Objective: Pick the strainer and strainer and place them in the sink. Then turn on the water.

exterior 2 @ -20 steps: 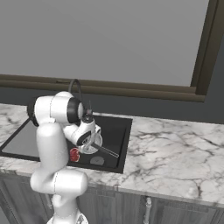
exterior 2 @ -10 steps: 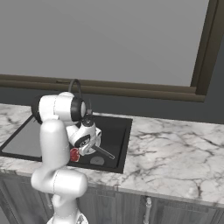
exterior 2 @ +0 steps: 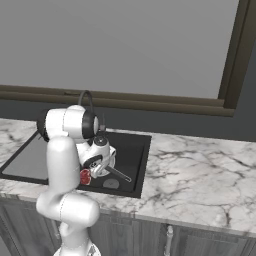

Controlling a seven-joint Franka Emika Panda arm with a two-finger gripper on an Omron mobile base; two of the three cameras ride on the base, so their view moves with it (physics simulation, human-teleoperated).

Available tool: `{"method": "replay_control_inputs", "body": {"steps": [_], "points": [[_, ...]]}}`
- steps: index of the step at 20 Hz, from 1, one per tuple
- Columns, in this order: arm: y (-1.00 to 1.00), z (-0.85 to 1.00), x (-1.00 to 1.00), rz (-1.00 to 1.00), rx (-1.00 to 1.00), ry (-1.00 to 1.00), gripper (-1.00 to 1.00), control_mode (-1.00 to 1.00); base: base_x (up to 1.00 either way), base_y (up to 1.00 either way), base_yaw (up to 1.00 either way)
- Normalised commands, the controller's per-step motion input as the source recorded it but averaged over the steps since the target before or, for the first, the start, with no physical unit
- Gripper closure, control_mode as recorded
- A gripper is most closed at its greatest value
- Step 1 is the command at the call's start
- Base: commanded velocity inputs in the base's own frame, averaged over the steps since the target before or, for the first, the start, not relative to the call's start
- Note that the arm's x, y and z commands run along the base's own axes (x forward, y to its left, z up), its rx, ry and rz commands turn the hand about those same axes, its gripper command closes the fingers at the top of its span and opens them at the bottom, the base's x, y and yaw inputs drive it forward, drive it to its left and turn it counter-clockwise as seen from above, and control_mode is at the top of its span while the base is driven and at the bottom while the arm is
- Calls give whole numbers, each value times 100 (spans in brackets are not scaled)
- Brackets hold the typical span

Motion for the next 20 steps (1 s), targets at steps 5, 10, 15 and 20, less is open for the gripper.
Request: {"method": "replay_control_inputs", "body": {"steps": [5, 10, 15, 20], "points": [[0, 37, -1, 0, 0, -5, -100, -100, 0, 0, 0], [0, 60, 0, 0, 0, 0, -100, -100, 0, 0, 0], [-3, 74, 0, 0, 1, 0, -100, -100, 0, 0, 0], [-14, 97, 2, 1, 5, 6, -100, -100, 0, 0, 0]]}}
